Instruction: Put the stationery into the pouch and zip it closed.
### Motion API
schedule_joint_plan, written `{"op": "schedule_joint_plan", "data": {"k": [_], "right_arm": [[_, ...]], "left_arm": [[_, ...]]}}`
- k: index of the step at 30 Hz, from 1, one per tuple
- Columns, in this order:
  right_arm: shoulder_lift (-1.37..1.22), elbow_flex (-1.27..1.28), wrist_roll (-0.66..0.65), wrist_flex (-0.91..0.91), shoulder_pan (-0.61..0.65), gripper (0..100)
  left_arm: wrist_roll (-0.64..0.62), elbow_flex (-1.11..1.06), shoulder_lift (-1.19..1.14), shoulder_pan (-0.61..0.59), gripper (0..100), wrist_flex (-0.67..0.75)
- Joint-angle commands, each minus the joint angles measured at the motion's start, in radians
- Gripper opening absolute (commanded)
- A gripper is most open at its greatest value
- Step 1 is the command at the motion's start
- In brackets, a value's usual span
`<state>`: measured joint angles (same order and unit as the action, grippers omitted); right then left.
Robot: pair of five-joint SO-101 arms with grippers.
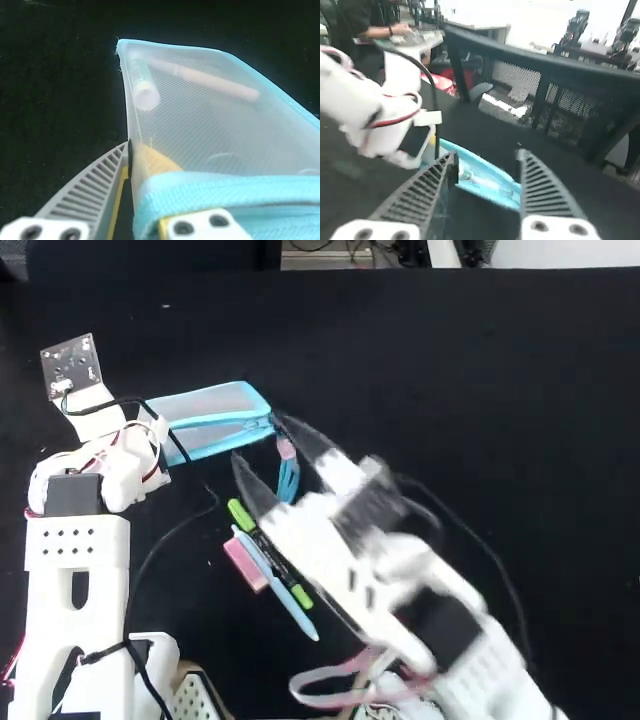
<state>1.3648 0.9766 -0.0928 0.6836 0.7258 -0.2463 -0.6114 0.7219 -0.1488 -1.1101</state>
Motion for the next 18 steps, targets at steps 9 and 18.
{"op": "schedule_joint_plan", "data": {"k": [9, 18], "right_arm": [[0.027, 0.437, -0.005, 0.135, 0.008, 18.9], [-0.197, 0.420, 0.060, -0.017, 0.015, 18.9]], "left_arm": [[-0.008, 0.013, -0.005, -0.001, 3, 0.005], [-0.064, 0.064, 0.006, -0.148, 3, 0.005]]}}
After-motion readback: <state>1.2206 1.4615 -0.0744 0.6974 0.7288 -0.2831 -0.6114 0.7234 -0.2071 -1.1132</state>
